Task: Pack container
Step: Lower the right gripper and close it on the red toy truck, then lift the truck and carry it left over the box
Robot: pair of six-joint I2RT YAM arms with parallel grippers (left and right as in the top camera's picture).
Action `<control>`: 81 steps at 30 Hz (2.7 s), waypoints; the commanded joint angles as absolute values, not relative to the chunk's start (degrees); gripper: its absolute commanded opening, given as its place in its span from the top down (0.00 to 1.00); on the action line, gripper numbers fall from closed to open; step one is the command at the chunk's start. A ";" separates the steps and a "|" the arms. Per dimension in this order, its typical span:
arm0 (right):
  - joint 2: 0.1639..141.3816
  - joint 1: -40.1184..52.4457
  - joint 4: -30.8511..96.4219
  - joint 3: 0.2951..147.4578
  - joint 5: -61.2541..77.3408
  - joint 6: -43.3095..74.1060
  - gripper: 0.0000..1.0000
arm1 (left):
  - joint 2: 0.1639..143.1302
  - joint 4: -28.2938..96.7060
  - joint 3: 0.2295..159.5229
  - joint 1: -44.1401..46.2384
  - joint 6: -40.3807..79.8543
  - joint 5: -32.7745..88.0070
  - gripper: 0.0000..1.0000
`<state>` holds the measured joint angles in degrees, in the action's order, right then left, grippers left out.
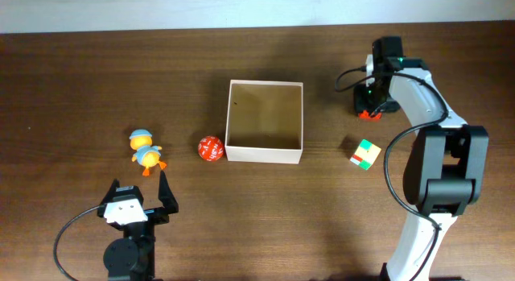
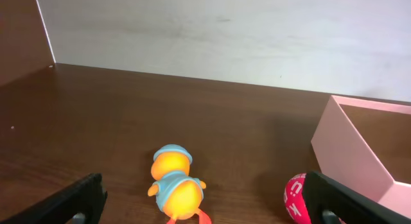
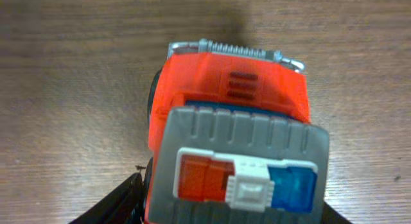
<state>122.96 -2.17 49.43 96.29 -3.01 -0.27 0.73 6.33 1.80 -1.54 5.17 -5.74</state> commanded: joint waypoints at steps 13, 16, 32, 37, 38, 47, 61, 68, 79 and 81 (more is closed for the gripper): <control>122.93 -2.26 56.16 105.78 4.45 -0.67 0.45 | 0.38 6.20 1.43 -1.83 4.27 -4.75 0.01; 122.83 -2.28 58.41 109.58 9.08 -0.71 0.45 | 0.38 6.20 1.43 -1.83 4.25 -4.75 0.01; 122.83 -0.10 62.63 123.13 54.11 -1.74 0.46 | 0.38 6.20 1.43 -1.83 4.25 -4.75 0.01; 122.83 3.70 62.39 123.13 55.55 -1.74 0.46 | 0.38 6.20 1.43 -1.83 4.25 -4.75 0.01; 122.83 4.80 62.37 123.13 55.51 -1.74 0.46 | 0.38 6.20 1.43 -1.83 4.25 -4.75 0.01; 122.85 15.68 61.76 123.13 41.67 -1.43 0.46 | 0.38 6.20 1.43 -1.83 4.27 -4.75 0.01; 123.57 27.90 61.52 122.85 8.84 9.41 0.46 | 0.38 6.20 1.43 -1.83 4.25 -4.75 0.01; 126.32 31.62 61.58 122.78 3.68 13.69 0.46 | 0.38 6.20 1.43 -1.83 4.25 -4.75 0.01; 131.59 32.97 62.24 122.78 0.95 17.08 0.46 | 0.38 6.20 1.43 -1.83 4.25 -4.75 0.01; 131.63 32.99 61.80 122.78 -0.10 17.06 0.46 | 0.38 6.20 1.43 -1.83 4.27 -4.75 0.01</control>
<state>131.81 32.73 62.41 121.71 2.57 16.08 0.73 6.33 1.80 -1.54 5.17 -5.74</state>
